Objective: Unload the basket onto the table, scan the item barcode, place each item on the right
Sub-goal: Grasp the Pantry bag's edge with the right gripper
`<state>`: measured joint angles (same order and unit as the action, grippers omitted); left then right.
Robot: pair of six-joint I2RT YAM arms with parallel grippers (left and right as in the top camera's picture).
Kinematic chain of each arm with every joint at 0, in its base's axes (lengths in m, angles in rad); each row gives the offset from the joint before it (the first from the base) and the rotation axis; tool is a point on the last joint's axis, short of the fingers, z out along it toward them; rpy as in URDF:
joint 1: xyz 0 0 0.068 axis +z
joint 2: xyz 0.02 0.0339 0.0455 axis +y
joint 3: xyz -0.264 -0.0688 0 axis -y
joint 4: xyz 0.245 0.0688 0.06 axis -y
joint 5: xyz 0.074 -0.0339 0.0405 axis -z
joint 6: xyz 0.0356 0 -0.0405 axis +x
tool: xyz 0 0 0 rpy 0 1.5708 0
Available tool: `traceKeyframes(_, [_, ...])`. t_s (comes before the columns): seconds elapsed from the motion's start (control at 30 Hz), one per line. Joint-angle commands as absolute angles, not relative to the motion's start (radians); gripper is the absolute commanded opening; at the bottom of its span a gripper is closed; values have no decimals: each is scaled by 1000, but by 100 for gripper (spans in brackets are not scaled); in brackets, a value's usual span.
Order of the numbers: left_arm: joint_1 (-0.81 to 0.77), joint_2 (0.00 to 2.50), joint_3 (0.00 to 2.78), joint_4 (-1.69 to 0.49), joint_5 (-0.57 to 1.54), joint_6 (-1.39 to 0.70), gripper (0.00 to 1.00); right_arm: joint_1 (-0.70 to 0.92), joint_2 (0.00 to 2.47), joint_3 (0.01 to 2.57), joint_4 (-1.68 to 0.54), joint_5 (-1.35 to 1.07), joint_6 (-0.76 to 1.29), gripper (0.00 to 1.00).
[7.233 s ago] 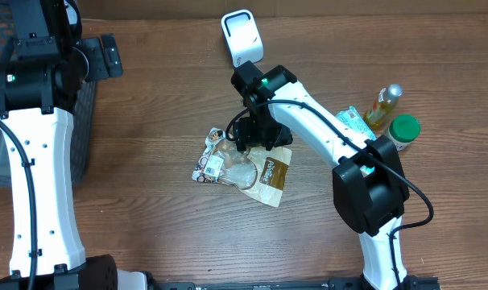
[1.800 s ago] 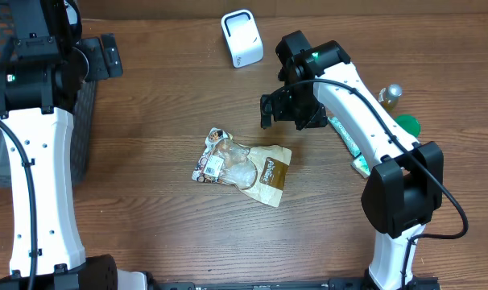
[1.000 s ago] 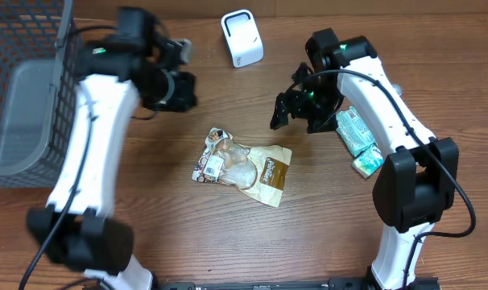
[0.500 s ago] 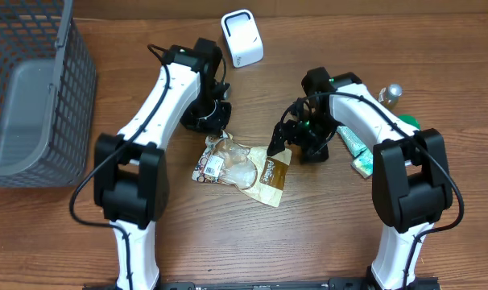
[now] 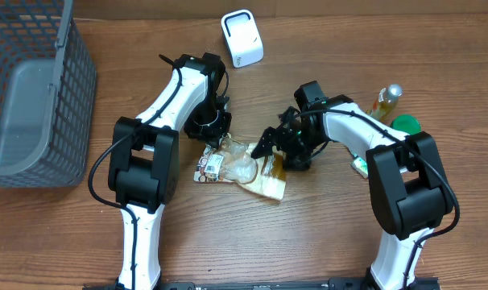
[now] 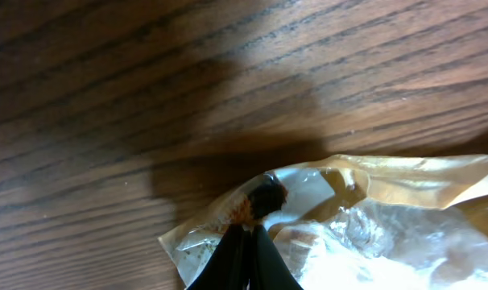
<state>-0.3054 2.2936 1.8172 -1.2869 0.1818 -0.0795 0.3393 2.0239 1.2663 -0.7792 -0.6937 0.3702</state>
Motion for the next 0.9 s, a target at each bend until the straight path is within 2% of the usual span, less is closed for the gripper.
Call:
traceKeyframes(0.0, [-303, 2334, 1808, -1282, 175, -102, 4, 360, 2033, 1224, -680, -733, 403, 89])
traceKeyframes(0.13, [-303, 2334, 1808, -1279, 173, -102, 4, 370, 2033, 1217, -585, -739, 446, 85])
traceKeyframes(0.3, [-303, 2334, 1808, -1278, 172, -101, 4, 400, 2033, 1217, -530, -739, 446, 74])
traceKeyframes(0.43, [-303, 2334, 1808, -1274, 172, -101, 4, 418, 2033, 1217, -527, -736, 442, 53])
traceKeyframes(0.57, [-296, 2330, 1823, -1268, 168, -125, 4, 418, 2033, 1217, -523, -735, 441, 20])
traceKeyframes(0.63, [-286, 2320, 1843, -1271, 165, -151, 4, 414, 2033, 1217, -524, -735, 442, 10])
traceKeyframes(0.87, [-224, 2226, 1945, -1287, 144, -176, 4, 410, 2033, 1217, -524, -735, 442, 4])
